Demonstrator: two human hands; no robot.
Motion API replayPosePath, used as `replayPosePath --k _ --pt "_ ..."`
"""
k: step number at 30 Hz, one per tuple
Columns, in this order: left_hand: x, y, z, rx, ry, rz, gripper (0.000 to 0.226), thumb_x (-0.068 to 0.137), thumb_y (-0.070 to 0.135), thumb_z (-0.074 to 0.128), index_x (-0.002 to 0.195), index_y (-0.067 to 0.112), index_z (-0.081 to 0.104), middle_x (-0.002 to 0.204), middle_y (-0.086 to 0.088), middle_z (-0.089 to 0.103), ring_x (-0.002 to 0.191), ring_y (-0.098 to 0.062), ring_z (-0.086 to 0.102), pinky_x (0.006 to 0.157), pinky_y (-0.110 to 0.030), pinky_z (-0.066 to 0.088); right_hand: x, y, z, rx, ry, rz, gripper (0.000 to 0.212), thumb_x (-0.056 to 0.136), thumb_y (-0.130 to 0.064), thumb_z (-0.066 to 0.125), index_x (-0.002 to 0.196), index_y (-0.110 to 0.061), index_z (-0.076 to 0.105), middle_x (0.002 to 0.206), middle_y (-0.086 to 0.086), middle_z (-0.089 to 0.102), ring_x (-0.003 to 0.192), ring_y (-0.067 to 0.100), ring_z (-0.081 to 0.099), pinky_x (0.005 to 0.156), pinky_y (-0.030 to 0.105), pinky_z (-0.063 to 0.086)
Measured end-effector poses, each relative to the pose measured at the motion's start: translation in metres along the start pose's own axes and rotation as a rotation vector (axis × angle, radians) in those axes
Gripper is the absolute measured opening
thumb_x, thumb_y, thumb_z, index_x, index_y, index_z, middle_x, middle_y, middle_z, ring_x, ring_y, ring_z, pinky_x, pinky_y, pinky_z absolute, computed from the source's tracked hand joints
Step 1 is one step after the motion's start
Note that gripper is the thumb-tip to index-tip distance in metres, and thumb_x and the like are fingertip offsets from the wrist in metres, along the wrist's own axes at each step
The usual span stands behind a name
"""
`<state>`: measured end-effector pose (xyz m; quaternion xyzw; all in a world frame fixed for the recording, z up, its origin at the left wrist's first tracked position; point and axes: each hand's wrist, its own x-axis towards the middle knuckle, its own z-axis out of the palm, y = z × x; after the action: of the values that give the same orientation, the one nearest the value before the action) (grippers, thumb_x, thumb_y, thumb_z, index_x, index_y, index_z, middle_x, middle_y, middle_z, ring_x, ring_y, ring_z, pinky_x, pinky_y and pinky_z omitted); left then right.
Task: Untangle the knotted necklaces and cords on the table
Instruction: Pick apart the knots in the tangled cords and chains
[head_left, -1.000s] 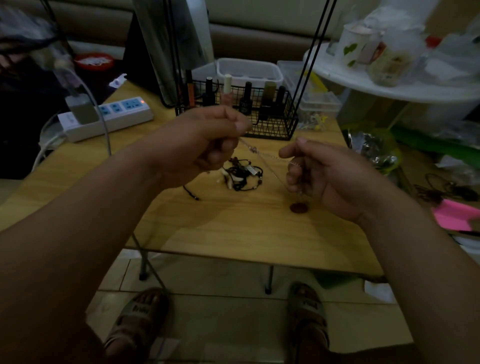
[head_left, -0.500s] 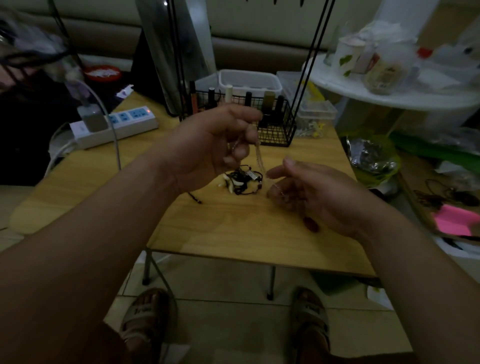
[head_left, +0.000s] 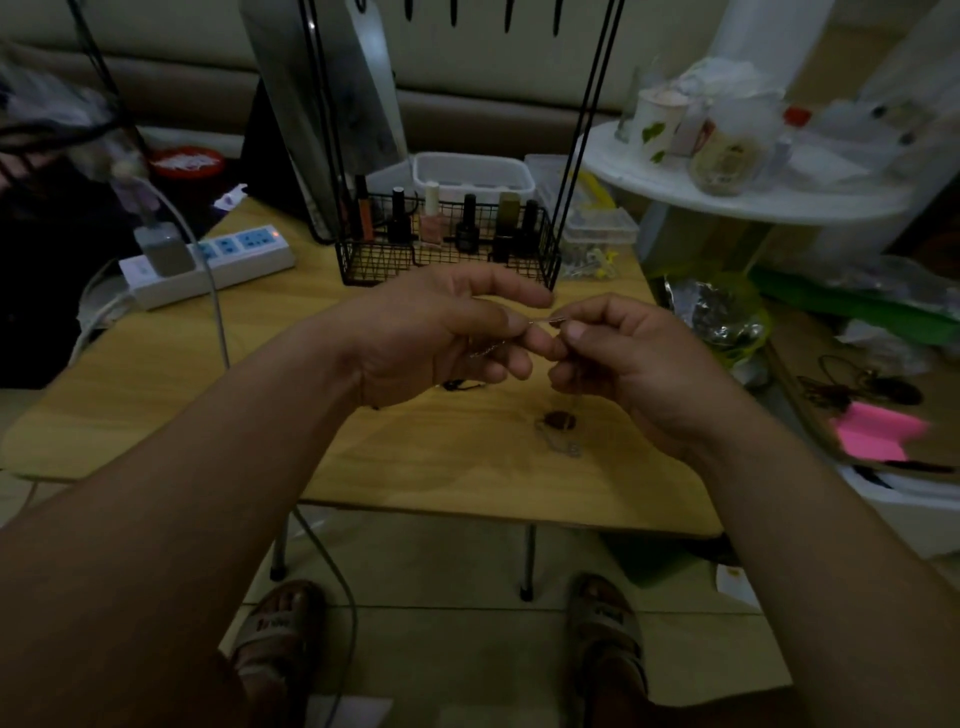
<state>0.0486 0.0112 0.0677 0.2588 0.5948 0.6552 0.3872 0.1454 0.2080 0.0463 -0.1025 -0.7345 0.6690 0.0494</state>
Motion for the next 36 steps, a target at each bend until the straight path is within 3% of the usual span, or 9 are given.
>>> replayPosePath --k 4,8,13,19,23,26,29,32,36 --pt "0.003 -0.002 0.001 0.141 0.085 -0.011 0.022 0.102 0.008 0.059 0.123 0.009 0.066 0.081 -0.009 0.071 0.067 -0.018 0.066 0.055 -0.025 0.05 0.001 0.0 -0.004 -0.016 0.111 0.037 0.01 0.102 -0.012 0.06 0.106 -0.008 0.069 0.086 0.007 0.074 0.075 0.021 0.071 0.075 0.036 0.062" --pt "0.014 -0.003 0.001 0.219 0.251 0.013 0.013 0.103 0.013 0.059 0.11 0.011 0.07 0.062 0.0 0.052 0.057 -0.015 0.052 0.053 -0.027 0.042 0.002 -0.002 0.001 -0.039 0.068 0.058 0.011 0.1 -0.02 0.064 0.098 -0.011 0.068 0.083 0.006 0.072 0.074 0.021 0.069 0.075 0.037 0.061" --pt "0.027 -0.002 0.002 0.195 0.408 0.035 0.017 0.105 0.009 0.051 0.111 0.01 0.066 0.075 -0.003 0.056 0.063 -0.016 0.055 0.055 -0.028 0.04 0.001 0.005 0.005 -0.078 0.006 0.079 0.011 0.099 -0.017 0.067 0.1 -0.007 0.072 0.081 0.005 0.072 0.071 0.016 0.069 0.069 0.029 0.058" --pt "0.031 -0.005 0.008 0.46 0.458 0.081 0.016 0.104 0.011 0.057 0.11 0.019 0.069 0.094 -0.007 0.072 0.083 -0.016 0.068 0.07 -0.032 0.051 0.0 0.004 0.013 -0.058 -0.007 0.085 0.007 0.098 -0.004 0.065 0.104 -0.005 0.068 0.09 0.012 0.075 0.072 0.015 0.072 0.067 0.027 0.058" --pt "0.026 -0.016 0.009 0.716 0.502 0.108 0.015 0.103 0.015 0.062 0.111 0.025 0.07 0.094 0.0 0.07 0.081 -0.013 0.068 0.064 -0.037 0.054 -0.002 0.003 0.019 -0.048 0.021 0.071 0.005 0.097 -0.009 0.068 0.101 -0.006 0.066 0.089 0.012 0.075 0.073 0.017 0.072 0.066 0.028 0.057" --pt "0.018 -0.02 0.007 0.835 0.507 0.11 0.013 0.102 0.018 0.063 0.111 0.025 0.07 0.095 0.002 0.069 0.084 -0.017 0.07 0.069 -0.04 0.061 -0.003 0.002 0.021 -0.027 0.05 0.069 0.011 0.099 -0.016 0.067 0.104 -0.006 0.066 0.085 0.008 0.074 0.072 0.017 0.072 0.07 0.032 0.058" --pt "0.01 -0.022 0.003 0.865 0.543 0.11 0.006 0.1 0.019 0.065 0.098 0.024 0.067 0.088 0.002 0.071 0.079 -0.013 0.07 0.063 -0.034 0.058 -0.002 0.0 0.026 -0.013 0.054 0.072 0.01 0.101 -0.02 0.065 0.101 -0.009 0.067 0.083 0.006 0.074 0.072 0.017 0.072 0.073 0.033 0.06" --pt "0.003 -0.024 -0.005 0.852 0.565 0.073 0.01 0.101 0.027 0.066 0.093 0.022 0.062 0.082 0.002 0.072 0.069 -0.01 0.068 0.053 -0.026 0.047 0.001 -0.002 0.032 -0.03 0.052 0.073 0.009 0.101 -0.018 0.063 0.1 -0.01 0.067 0.083 0.005 0.075 0.073 0.018 0.071 0.071 0.031 0.06" --pt "-0.007 -0.021 -0.014 0.836 0.589 0.063 0.026 0.102 0.036 0.063 0.094 0.012 0.062 0.08 -0.002 0.073 0.066 -0.015 0.07 0.057 -0.031 0.052 0.007 -0.001 0.039 -0.075 0.083 0.095 0.009 0.101 -0.014 0.063 0.102 -0.006 0.068 0.081 0.005 0.074 0.069 0.018 0.068 0.068 0.032 0.059"
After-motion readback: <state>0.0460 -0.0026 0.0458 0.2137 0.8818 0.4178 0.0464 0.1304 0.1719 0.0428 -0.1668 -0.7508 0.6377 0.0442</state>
